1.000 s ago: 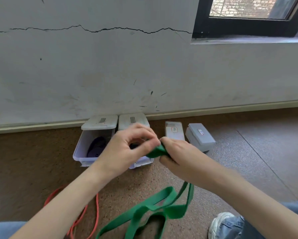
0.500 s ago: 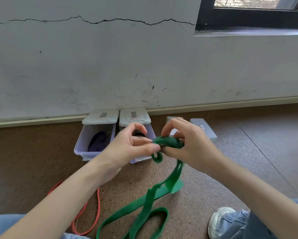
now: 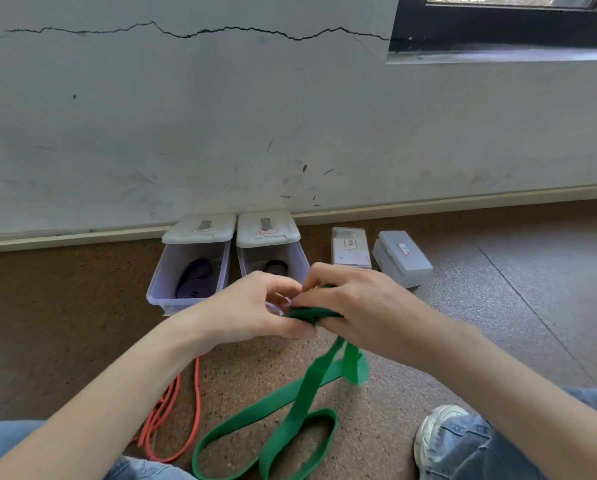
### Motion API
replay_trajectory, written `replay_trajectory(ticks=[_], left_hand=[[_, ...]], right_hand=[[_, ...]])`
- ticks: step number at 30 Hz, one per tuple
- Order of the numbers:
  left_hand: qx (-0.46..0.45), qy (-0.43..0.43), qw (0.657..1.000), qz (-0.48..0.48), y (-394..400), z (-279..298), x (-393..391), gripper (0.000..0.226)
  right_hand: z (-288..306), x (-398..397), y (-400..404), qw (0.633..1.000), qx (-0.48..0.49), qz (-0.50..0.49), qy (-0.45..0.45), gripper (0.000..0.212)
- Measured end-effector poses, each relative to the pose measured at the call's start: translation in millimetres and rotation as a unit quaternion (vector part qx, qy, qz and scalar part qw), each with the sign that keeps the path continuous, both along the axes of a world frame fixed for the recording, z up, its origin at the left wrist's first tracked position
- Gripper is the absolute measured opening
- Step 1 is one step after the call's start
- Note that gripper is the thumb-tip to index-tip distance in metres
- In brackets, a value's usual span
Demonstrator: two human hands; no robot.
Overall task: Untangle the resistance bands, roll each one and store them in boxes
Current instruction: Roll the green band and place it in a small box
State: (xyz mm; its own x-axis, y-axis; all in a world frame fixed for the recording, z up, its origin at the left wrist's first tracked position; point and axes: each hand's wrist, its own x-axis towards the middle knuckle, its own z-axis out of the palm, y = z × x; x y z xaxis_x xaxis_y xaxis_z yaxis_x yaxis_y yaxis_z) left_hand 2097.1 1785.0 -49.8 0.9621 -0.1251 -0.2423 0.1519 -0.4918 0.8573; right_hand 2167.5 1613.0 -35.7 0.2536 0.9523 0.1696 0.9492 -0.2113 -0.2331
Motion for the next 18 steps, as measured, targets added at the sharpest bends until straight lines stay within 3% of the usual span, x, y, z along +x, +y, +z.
replay_trajectory(ticks=[2, 4, 7, 11, 15, 18], left_hand=[[0.009, -0.001, 1.000, -0.001, -1.3, 0.0, -0.2, 0.019], [-0.051, -0.013, 0.998, 0.033, 1.6, -0.4, -0.7, 0.022], [-0.181, -0.039, 0.977, 0.106, 3.8, 1.5, -0.7, 0.028], [-0.269, -0.030, 0.952, 0.141, 2.9, 0.1, 1.9, 0.035], [-0.342, -0.025, 0.923, 0.175, -1.9, -9.3, 2.3, 0.041], [-0.340, -0.028, 0.921, 0.188, -4.7, -13.1, 2.0, 0.044]], right_hand=[[-2.5, -1.5, -0.1, 1.000, -0.005, 0.010, -0.014, 0.030], [-3.4, 1.3, -0.2, 0.999, 0.027, -0.021, 0.028, 0.032], [1.4, 9.5, 0.9, 0.968, 0.123, -0.118, 0.186, 0.031], [-0.7, 10.3, 2.8, 0.917, 0.157, -0.149, 0.335, 0.036], [-15.2, 2.5, 6.0, 0.869, 0.232, -0.198, 0.391, 0.036], [-24.1, -0.9, 8.1, 0.857, 0.235, -0.214, 0.405, 0.036]])
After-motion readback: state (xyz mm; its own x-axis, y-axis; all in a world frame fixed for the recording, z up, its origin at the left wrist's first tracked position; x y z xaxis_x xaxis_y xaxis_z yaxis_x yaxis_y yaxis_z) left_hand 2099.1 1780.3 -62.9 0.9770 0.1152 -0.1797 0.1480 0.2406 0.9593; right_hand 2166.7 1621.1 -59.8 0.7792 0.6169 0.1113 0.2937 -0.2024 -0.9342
